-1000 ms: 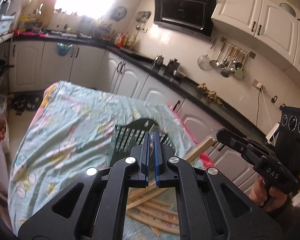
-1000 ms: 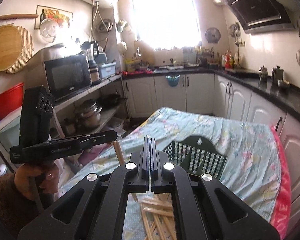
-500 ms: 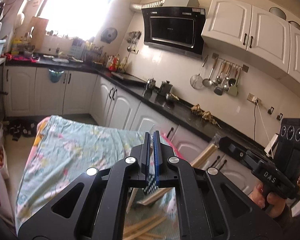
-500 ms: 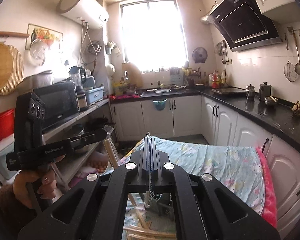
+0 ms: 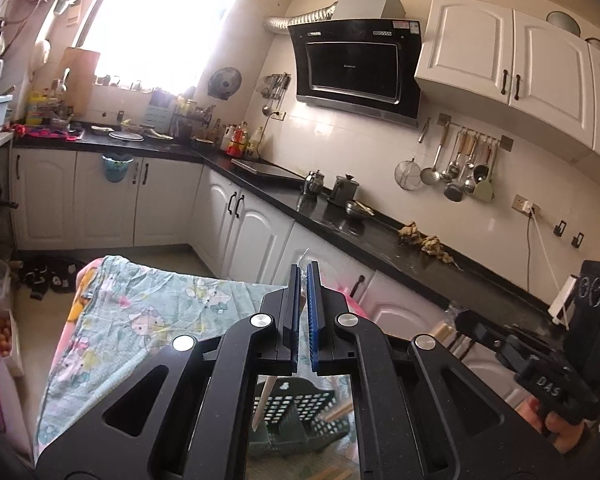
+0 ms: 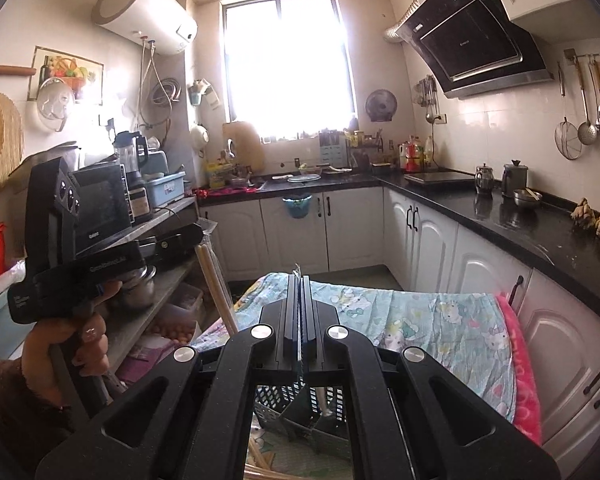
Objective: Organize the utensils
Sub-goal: 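Lift the held chopsticks with the left tool into the green caddy while the right tool does likewise, then open the left tool to drop chopsticks in the caddy while the right tool opens too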
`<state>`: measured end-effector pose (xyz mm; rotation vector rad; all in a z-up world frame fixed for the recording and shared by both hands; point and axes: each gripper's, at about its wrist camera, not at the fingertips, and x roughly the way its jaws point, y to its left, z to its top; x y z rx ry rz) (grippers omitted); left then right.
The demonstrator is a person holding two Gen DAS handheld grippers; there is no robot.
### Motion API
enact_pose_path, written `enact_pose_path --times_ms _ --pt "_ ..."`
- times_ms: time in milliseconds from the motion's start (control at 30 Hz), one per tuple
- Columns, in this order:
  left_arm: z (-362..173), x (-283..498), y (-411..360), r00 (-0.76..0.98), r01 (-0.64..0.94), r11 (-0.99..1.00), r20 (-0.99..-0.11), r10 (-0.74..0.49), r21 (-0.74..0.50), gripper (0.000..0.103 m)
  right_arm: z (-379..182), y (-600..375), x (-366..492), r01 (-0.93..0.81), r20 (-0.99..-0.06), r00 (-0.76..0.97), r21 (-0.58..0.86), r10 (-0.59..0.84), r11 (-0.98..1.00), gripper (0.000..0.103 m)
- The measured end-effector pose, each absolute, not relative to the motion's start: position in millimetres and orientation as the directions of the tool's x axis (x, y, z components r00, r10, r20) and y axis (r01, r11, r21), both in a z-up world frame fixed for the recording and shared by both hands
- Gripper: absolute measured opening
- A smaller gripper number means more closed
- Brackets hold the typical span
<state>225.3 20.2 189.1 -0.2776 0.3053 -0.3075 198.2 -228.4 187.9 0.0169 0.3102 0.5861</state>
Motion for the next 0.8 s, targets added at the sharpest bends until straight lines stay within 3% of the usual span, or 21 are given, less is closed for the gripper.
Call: enact_pose_path --times_ms 700,733,800 --pt "123 257 15 0.884 0.23 0.919 -0.325 -0.335 -0.321 0.002 139 -225 236 -0.476 -0.413 0.773 0.122 0.481 0.871 0.002" --pt "120 257 16 0.883 0.225 0.922 -0.335 -0.329 -0.315 0.003 134 -225 238 -0.469 -0.424 0.773 0.12 0.473 0.875 0.002" --pt "115 254 17 0.879 0.221 0.926 -0.349 -0.325 -0.307 0.016 126 -224 238 -0.46 -0.438 0.774 0.109 0.458 0.881 0.008"
